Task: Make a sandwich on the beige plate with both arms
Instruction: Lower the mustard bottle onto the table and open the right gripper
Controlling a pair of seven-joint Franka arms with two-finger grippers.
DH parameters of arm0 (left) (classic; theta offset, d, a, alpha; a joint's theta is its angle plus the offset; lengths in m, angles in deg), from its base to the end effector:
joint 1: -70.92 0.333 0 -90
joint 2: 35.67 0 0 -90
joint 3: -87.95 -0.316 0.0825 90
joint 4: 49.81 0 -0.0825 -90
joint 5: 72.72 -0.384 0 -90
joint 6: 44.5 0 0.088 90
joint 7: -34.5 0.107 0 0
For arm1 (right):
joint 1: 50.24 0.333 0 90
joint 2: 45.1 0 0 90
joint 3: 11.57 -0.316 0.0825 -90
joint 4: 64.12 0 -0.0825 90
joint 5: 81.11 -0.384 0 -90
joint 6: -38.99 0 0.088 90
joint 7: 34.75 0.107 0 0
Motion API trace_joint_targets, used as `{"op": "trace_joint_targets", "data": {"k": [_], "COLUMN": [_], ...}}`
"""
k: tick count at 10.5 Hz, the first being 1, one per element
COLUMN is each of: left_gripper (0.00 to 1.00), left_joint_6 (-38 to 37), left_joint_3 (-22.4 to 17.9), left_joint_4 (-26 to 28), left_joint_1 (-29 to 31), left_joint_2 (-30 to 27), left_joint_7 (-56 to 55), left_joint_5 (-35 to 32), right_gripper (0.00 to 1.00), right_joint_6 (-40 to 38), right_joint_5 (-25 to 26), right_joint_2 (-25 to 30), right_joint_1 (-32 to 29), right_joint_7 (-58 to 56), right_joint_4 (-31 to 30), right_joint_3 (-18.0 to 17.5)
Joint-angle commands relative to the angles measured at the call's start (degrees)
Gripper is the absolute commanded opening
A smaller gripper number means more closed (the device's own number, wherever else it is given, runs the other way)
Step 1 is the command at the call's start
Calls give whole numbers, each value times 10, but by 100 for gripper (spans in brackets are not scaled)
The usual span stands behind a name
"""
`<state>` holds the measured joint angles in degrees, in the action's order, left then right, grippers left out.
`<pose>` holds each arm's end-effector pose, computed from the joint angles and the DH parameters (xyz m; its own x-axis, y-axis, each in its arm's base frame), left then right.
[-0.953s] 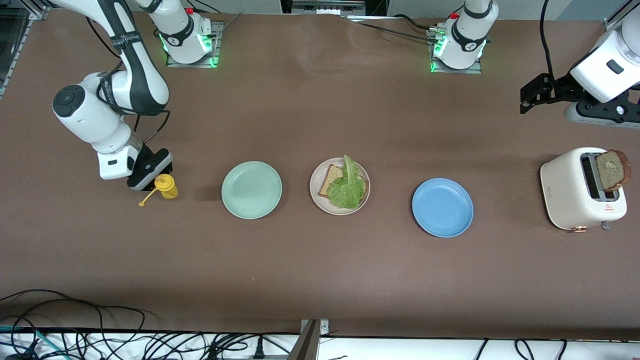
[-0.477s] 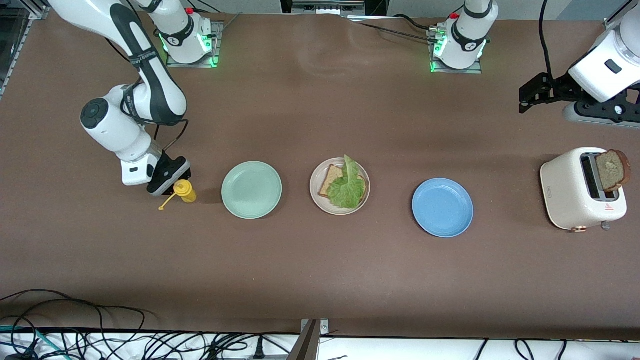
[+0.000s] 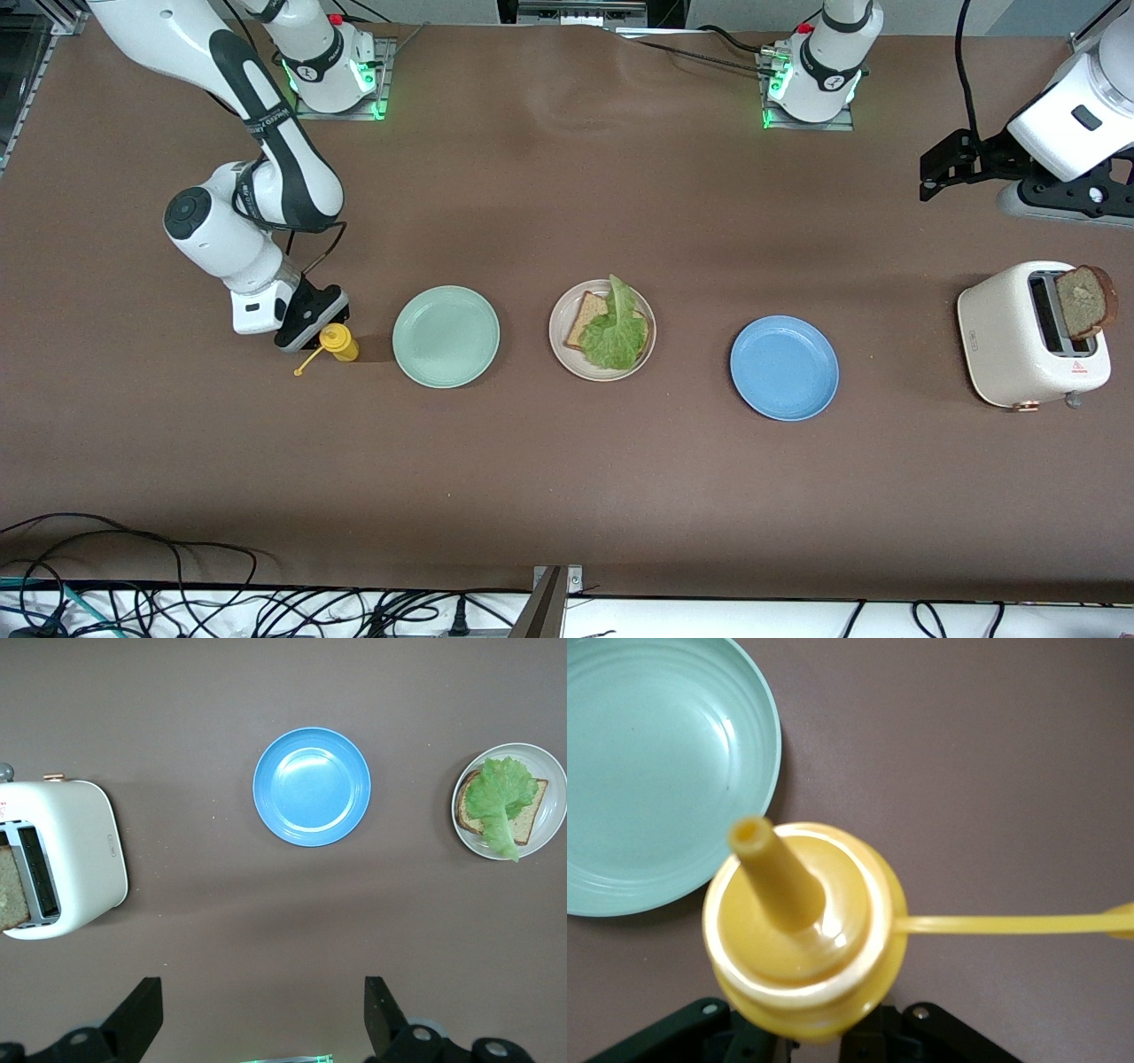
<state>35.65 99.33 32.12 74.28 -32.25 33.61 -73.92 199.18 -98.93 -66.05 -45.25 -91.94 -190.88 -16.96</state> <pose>0.5503 -0.0711 0.6430 0.9887 -0.1207 -0.0893 -0.1221 -0.9925 -0.0105 0.5654 0.0889 0.2318 0.6037 0.7522 0.2640 0.7706 -0.6354 0.0482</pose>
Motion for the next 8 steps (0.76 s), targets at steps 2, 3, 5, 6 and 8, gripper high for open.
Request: {"op": "trace_joint_targets", "data": {"k": [2, 3, 5, 6, 8], "left_gripper": [100, 100, 100, 100, 100], "left_joint_6": [-9, -8, -8, -9, -9], "left_joint_3": [1, 1, 1, 1, 1], "left_joint_4": [-7, -7, -7, -7, -7], "left_joint_1": [-2, -2, -2, -2, -2], "left_joint_2": [-2, -2, -2, -2, -2], "left_joint_7": [1, 1, 1, 1, 1], "left_joint_5": [-9, -9, -9, -9, -9], "right_gripper": [29, 59, 77, 85, 97], "right_joint_6": [7, 7, 0, -1, -20], "right_joint_5": [-19, -18, -19, -19, -20], "right_joint_2": [-3, -1, 3, 4, 15], "right_joint_1": [-14, -14, -15, -16, -23], "right_joint_7": [-16, -16, -15, -15, -16], "right_joint_4": [5, 5, 6, 6, 9], "right_joint_3": [-14, -14, -14, -14, -13]}}
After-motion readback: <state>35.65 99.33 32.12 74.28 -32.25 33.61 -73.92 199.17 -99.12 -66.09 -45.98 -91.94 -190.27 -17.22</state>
